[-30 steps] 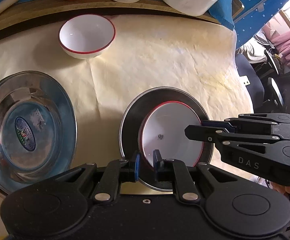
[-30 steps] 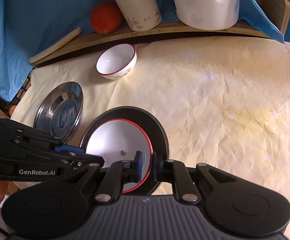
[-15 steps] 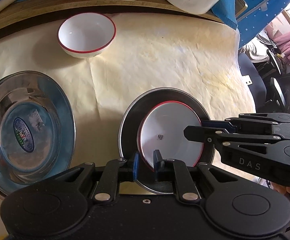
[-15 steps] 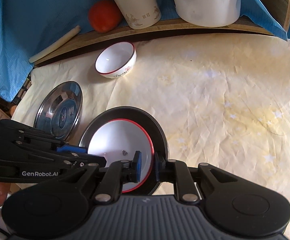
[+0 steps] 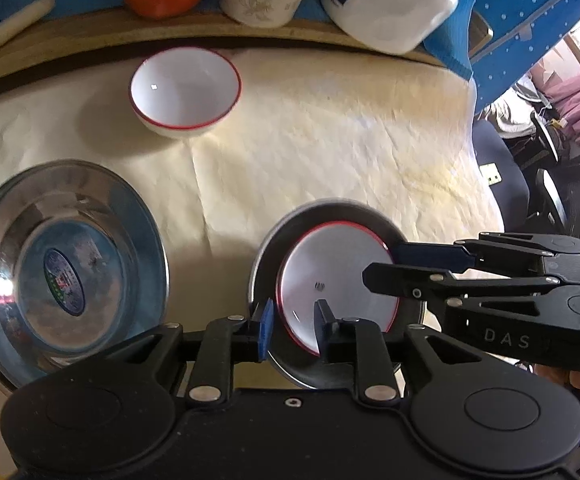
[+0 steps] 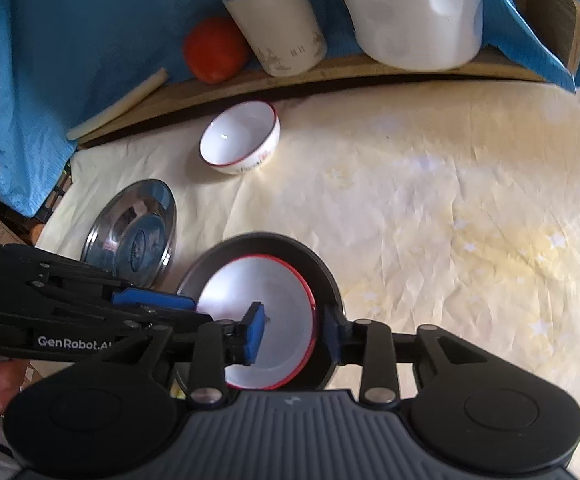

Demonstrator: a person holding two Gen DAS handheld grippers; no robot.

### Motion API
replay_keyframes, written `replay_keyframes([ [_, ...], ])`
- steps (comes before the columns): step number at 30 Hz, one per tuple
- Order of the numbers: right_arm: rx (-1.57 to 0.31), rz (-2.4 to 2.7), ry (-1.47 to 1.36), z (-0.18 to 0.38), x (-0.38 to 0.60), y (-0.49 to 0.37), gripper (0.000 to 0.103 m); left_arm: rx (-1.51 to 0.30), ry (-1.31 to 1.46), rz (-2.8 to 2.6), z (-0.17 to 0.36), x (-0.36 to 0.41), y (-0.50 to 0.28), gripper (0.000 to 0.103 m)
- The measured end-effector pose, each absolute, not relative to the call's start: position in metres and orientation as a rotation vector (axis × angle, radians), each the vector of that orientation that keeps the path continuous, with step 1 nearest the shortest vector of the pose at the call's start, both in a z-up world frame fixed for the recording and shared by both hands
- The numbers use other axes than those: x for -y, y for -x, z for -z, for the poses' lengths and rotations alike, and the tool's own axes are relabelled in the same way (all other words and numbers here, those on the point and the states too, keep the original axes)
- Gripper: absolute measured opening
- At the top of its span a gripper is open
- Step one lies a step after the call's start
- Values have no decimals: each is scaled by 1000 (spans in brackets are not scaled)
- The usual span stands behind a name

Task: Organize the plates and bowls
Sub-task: 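Open both tools to release the white bowl inside the steel bowl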

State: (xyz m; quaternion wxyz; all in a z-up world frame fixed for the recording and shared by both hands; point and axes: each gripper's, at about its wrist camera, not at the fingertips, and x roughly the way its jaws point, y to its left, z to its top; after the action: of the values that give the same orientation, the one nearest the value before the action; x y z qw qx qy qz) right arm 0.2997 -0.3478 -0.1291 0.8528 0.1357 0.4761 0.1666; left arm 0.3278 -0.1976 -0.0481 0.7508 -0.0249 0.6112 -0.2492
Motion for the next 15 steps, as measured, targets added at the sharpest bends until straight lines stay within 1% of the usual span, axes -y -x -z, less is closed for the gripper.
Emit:
replay_keyframes([
  [2, -987, -354, -287, 125, 347, -300, 47, -1321, 68, 543, 43, 194, -330, 26],
  [3, -979, -356, -289, 122, 347, -301, 49, -1311, 80, 541, 41, 191, -332, 27],
  [4, -968, -356, -289, 120, 346, -302, 54, -1301, 89, 533, 38, 189, -334, 31],
  [5, -955, -348, -284, 117, 346, -302, 64, -1286, 81, 513, 35, 186, -336, 43],
  [6, -941, -332, -271, 114, 346, -303, 68, -1268, 73, 494, 32, 183, -338, 51],
  [7, -928, -323, -266, 112, 346, -304, 74, -1256, 76, 480, 30, 180, -340, 52],
  [9, -910, -317, -275, 108, 348, -308, 78, -1243, 99, 458, 26, 172, -347, 55],
  [10, -905, -315, -277, 107, 348, -310, 83, -1235, 100, 446, 25, 169, -350, 57],
  [11, -898, -312, -275, 105, 348, -312, 87, -1224, 96, 436, 23, 166, -352, 61],
  [12, -893, -311, -271, 104, 348, -313, 88, -1210, 90, 423, 21, 163, -355, 66],
  [13, -887, -307, -271, 103, 348, -315, 90, -1197, 87, 410, 19, 161, -358, 69],
  [15, -875, -302, -274, 100, 348, -318, 96, -1175, 87, 392, 15, 155, -365, 79],
])
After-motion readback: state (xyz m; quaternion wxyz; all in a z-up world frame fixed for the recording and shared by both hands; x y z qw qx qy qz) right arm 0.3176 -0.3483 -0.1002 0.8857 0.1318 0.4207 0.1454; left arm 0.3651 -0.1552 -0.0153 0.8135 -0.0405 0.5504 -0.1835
